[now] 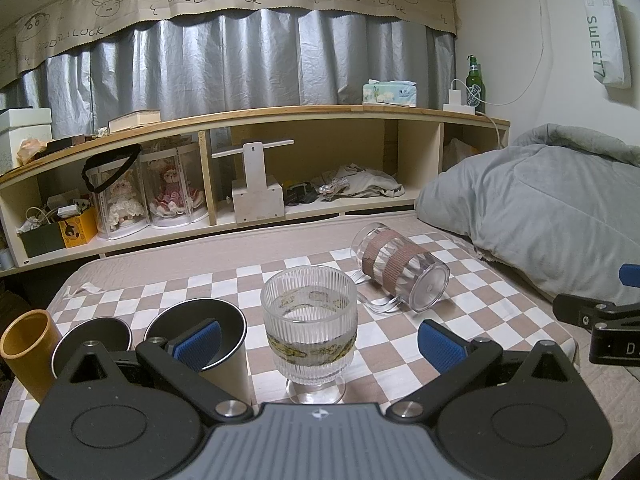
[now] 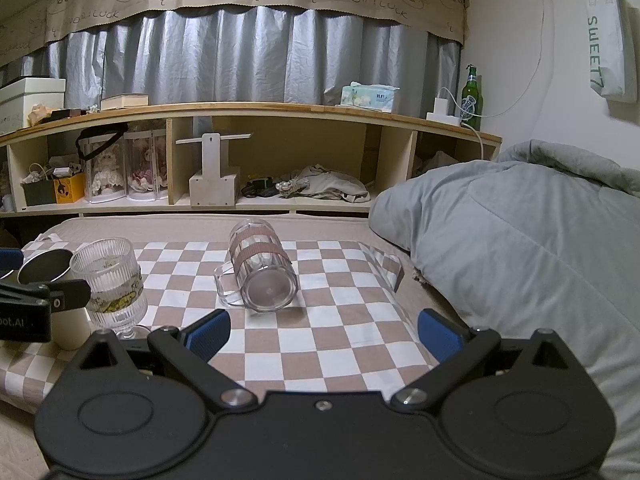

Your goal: Flip cup upright

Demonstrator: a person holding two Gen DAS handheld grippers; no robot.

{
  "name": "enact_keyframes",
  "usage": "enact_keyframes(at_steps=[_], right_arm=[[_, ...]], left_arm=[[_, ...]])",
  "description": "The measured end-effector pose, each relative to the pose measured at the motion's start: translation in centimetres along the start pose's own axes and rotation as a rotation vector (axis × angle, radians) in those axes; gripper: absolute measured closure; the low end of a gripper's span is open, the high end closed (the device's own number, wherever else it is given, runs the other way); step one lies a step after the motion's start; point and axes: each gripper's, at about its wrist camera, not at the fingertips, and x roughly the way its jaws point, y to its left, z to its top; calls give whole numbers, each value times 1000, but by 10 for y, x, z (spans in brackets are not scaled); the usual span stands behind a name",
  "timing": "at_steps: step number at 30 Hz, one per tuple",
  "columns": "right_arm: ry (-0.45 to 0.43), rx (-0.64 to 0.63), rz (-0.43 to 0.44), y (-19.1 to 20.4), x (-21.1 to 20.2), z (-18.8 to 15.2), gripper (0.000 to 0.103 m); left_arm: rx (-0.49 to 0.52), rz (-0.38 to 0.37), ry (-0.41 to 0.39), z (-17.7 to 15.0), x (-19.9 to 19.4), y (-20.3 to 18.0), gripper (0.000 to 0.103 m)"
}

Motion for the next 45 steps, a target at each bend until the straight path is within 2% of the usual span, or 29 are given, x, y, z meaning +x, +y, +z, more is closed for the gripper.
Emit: enact_keyframes(at_steps=[6, 9, 23, 32, 35, 38, 45], right_arm=[[2, 0, 2, -4, -2, 8, 2], [4, 1, 5, 2, 3, -3, 2], [7, 0, 6, 0, 6, -4, 2], [24, 11, 61, -2, 21, 9, 0], [42, 24, 95, -3, 34, 23, 0], [76, -30, 102, 3, 56, 39, 0], [212, -133, 150, 16, 130, 78, 1]], left_arm=[[0, -1, 0, 0, 0, 0, 0], [0, -1, 0, 0, 0, 0, 0], [1, -2, 1, 0, 0, 0, 0], [-10, -15, -8, -4, 6, -10, 0], [-19, -27, -10, -10, 10, -5, 0], [-36, -40, -6, -13, 12, -3, 0], [-57, -75, -21, -18, 15, 0, 0]])
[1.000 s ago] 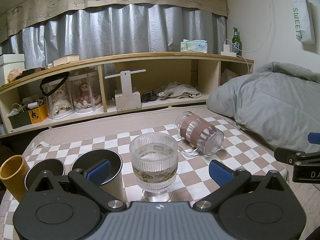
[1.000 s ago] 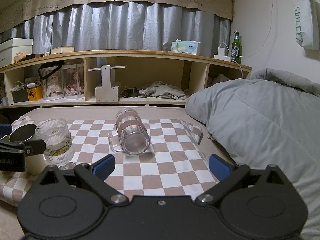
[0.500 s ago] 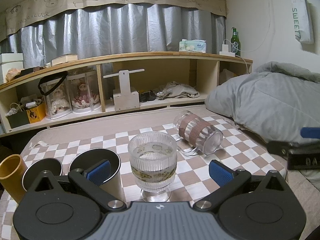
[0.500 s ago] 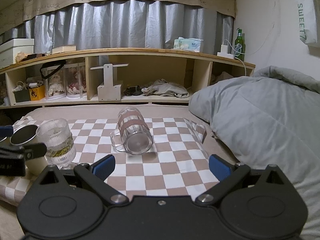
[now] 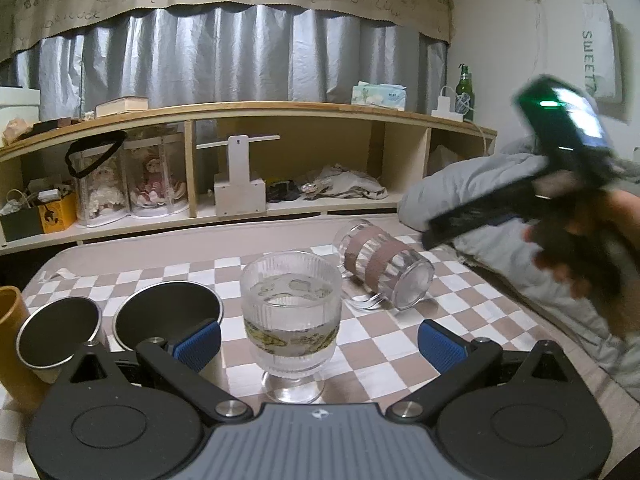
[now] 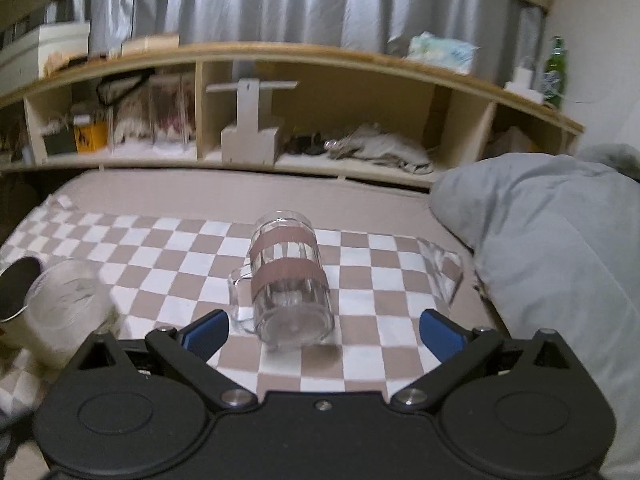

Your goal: Flip cup upright

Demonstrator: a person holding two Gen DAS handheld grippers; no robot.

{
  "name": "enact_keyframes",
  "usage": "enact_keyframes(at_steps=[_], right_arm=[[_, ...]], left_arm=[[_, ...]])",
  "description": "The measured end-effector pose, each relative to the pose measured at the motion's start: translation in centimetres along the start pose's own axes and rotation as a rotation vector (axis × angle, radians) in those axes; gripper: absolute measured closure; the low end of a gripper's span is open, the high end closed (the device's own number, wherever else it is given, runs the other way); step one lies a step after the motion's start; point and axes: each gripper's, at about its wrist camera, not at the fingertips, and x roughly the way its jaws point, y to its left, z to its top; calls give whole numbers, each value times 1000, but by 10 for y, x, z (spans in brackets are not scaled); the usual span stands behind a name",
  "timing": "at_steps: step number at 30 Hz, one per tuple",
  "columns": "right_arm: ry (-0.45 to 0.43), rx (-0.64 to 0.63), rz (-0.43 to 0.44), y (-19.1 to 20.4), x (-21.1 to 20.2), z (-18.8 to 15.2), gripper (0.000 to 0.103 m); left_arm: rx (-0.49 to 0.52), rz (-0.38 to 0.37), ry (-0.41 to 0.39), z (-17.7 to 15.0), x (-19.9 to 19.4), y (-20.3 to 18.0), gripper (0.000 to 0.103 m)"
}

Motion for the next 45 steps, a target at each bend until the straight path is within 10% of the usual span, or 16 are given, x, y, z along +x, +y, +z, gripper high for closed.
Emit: enact_keyframes(at_steps=[17, 35, 45], right_arm=[[243, -50, 167, -3, 112, 29, 24], [250, 159, 145, -14, 12, -44, 37], [124, 235, 119, -15, -14, -93, 37]], left_arm=[[-59, -74, 15, -1, 6, 7, 0], [-89, -169, 34, 21, -15, -9, 2], [-301, -364, 326, 74, 65, -46, 11]])
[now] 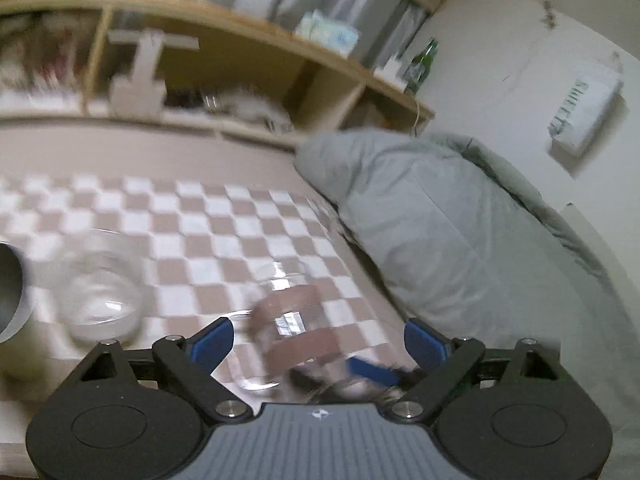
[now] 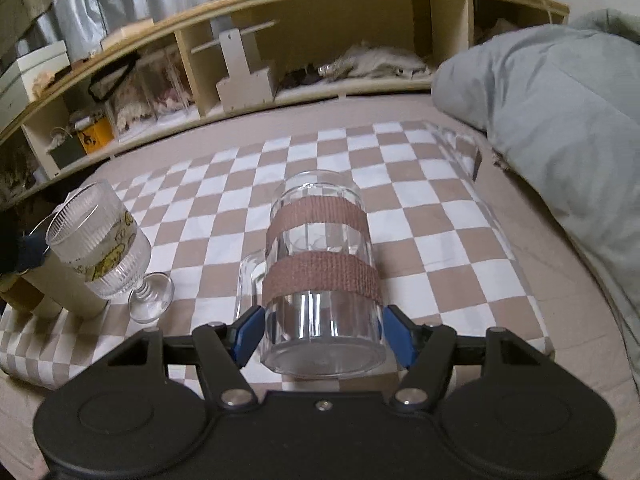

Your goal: Flip cup upright

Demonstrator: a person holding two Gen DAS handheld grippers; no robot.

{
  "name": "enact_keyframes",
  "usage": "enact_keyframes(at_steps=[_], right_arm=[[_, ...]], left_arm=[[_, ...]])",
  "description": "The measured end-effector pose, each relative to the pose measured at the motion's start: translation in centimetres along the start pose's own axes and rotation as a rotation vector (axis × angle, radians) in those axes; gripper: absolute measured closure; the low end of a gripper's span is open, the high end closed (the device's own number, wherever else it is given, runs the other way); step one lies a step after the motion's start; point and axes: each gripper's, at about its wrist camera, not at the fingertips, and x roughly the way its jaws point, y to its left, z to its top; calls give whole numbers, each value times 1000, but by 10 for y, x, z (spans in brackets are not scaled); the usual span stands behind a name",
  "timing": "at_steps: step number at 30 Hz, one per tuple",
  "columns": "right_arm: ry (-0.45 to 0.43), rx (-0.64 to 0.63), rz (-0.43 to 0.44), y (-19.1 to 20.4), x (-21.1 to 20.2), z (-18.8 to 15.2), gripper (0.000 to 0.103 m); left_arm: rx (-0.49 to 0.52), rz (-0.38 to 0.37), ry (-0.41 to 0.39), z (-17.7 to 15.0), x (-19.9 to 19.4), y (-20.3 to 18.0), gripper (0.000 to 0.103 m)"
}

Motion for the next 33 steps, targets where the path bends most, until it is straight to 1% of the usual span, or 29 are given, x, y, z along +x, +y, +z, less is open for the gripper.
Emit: enact_keyframes(at_steps=[2, 4, 9, 12, 16, 19, 22, 25, 29, 33], right_arm=[[-12, -13, 5, 0, -2, -4, 37], [-24, -23, 13, 0, -4, -7, 37], [-49, -13, 37, -7, -3, -10, 37], [-58, 0, 54, -11, -3, -12, 37], [-68, 8, 75, -17, -2, -14, 36], [-74, 12, 86, -20, 0, -15, 36], [-81, 13, 97, -23, 1, -17, 36], [-96, 23, 115, -27, 1, -18, 36], [-103, 27, 156, -30, 0, -20, 36], [-112, 5, 192, -27, 7, -18, 36]], left_arm=[[-40, 1, 50, 12, 25, -3, 12], [-65, 22, 100, 22, 50, -5, 14], [-65, 161, 160, 31, 99, -2, 15], [-85, 224, 193, 33, 119, 6, 15], [-109, 247, 228, 35, 140, 12, 17], [-120, 261, 255, 35, 153, 16, 23], [-139, 248, 272, 36, 158, 21, 24], [-139, 241, 275, 38, 154, 21, 25], [-60, 239, 226, 43, 139, 11, 25], [52, 266, 163, 47, 121, -3, 25]])
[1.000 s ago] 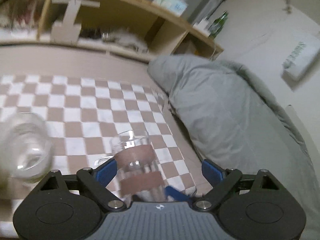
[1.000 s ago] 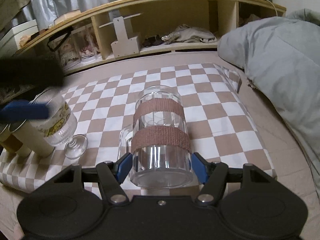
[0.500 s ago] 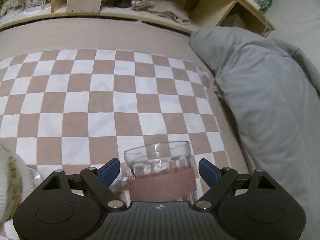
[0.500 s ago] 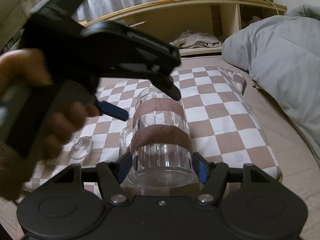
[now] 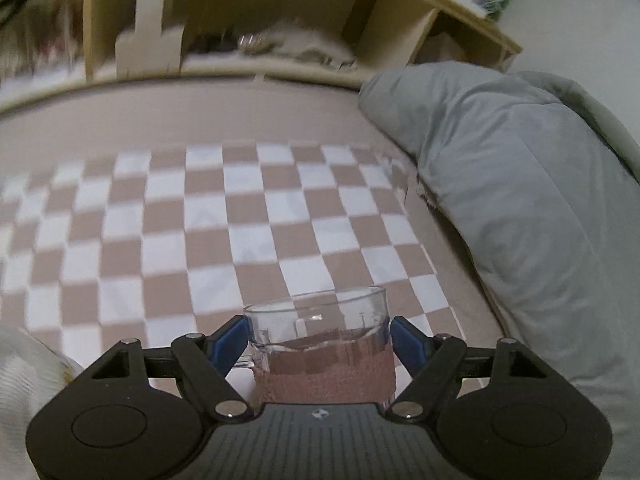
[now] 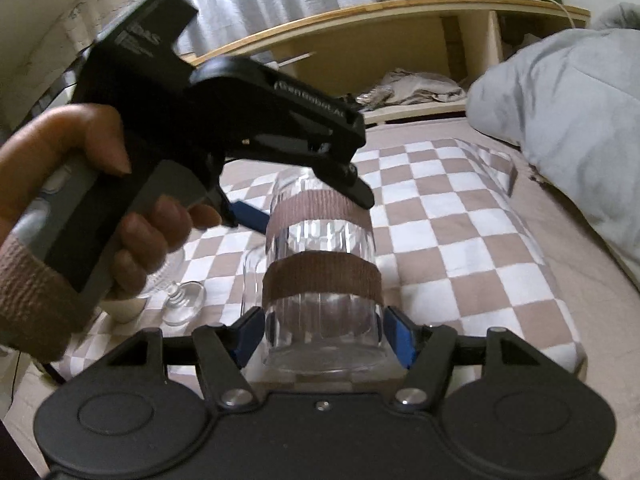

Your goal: Flip cup upright

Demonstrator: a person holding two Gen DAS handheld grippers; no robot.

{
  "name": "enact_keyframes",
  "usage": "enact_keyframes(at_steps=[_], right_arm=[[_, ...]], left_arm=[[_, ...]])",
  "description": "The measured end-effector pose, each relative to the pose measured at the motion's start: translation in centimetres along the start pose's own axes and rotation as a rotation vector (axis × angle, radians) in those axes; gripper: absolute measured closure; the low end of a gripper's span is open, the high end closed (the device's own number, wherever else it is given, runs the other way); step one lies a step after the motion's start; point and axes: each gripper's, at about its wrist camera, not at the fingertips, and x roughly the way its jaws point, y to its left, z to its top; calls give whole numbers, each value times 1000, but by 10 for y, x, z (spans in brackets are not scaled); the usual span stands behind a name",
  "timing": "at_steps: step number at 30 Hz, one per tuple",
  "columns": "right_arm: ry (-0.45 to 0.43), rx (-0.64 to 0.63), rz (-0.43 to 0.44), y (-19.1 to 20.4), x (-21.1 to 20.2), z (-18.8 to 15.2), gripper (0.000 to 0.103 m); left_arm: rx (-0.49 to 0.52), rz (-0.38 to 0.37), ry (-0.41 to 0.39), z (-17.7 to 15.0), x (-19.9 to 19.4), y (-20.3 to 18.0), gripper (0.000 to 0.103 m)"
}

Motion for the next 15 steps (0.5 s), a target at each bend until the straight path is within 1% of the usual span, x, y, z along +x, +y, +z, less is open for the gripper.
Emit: enact_keyframes(at_steps=[3, 8, 12, 15], right_arm=[[-4, -19, 24, 3, 9, 2, 36], [-8, -87, 16, 14, 21, 6, 36], [-10, -147, -18, 21, 38, 9, 36], [-21, -193, -55, 25, 49, 8, 36]], left_arm=[[68, 21, -40, 0, -15, -6, 26], [189, 49, -91, -4, -34, -18, 26], [259, 72, -103, -8, -39, -26, 27], [274, 74, -98, -10, -38, -29, 27]])
